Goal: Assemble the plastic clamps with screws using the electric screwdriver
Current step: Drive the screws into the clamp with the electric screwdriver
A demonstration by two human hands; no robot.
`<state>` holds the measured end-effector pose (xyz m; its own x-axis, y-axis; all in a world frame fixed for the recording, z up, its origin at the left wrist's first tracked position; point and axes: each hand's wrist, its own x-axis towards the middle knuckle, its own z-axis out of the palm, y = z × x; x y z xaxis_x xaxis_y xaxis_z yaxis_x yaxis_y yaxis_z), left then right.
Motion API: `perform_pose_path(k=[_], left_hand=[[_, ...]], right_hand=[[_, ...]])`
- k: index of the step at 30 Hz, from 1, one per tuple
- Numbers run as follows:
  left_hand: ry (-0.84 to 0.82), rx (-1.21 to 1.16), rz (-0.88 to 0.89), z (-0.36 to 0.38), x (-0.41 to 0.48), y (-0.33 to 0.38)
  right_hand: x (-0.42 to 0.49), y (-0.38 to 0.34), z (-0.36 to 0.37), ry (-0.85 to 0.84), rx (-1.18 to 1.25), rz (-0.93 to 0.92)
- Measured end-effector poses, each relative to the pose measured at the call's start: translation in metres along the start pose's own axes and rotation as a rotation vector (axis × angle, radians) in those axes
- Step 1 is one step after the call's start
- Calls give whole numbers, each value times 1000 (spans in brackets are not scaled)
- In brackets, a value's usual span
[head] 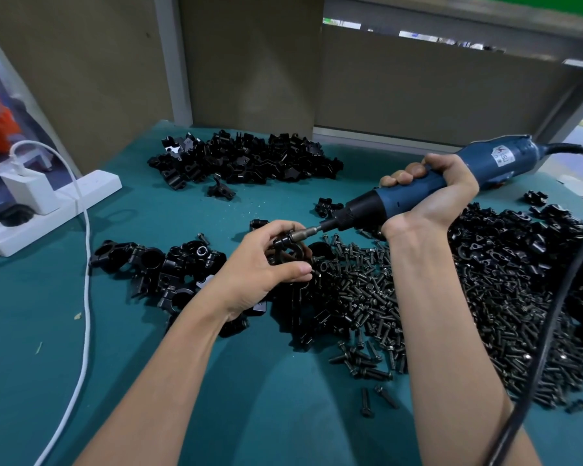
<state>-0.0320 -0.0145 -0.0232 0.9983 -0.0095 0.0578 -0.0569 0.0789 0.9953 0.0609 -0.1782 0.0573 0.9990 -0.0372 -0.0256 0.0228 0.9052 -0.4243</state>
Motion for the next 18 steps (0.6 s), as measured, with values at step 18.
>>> perform_pose_path(k=[18], left_hand=[[-90, -236, -17, 0, 0, -4]], right_hand=[[-18, -17, 12, -456, -80, -44]])
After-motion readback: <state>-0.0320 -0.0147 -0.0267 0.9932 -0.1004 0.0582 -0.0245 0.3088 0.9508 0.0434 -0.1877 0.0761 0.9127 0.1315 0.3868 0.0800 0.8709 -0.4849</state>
